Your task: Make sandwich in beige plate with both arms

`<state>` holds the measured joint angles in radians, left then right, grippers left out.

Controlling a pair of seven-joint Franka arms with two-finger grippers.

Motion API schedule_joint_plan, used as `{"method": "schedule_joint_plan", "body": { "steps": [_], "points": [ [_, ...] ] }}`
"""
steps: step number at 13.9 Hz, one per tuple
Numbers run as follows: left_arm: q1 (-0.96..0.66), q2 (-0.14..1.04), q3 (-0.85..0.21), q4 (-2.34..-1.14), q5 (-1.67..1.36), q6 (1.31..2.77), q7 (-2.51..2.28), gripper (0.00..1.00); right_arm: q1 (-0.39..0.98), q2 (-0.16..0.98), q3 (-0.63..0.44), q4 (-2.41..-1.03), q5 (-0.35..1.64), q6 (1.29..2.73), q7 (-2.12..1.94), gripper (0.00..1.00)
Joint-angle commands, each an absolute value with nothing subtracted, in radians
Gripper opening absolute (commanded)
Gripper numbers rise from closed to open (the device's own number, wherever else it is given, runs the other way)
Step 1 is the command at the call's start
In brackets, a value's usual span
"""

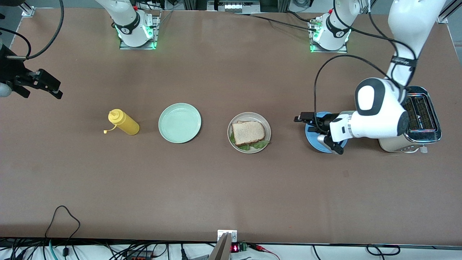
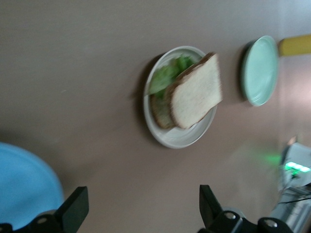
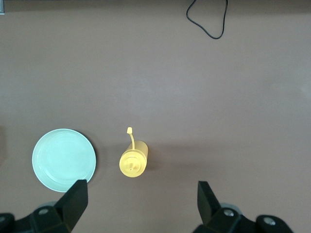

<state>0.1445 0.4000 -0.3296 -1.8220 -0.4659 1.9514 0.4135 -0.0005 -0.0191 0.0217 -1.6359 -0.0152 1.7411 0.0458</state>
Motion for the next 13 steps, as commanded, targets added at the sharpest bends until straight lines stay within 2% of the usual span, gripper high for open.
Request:
{"method": "schedule_joint_plan", "body": {
  "steps": [1,7,10,13],
  "points": [
    [0.137,0.370,-0.334,-1.717,-0.251,1.823,0.278,1.00,-0.003,-0.015,0.026,-1.629,-0.011,1.752,0.058,1.00],
    [0.100,0.376,-0.342,-1.445,0.029,1.484,0.149,1.00,-0.005,-0.009,0.028,-1.623,-0.011,1.761,0.046,1.00],
    [0.095,0.313,-0.304,-1.430,0.054,1.463,0.144,1.00,-0.005,-0.008,0.028,-1.623,-0.011,1.764,0.045,1.00],
    [0.017,0.212,-0.148,-1.463,0.043,1.470,0.143,1.00,-0.005,-0.006,0.028,-1.623,-0.011,1.764,0.044,1.00]
  ]
}}
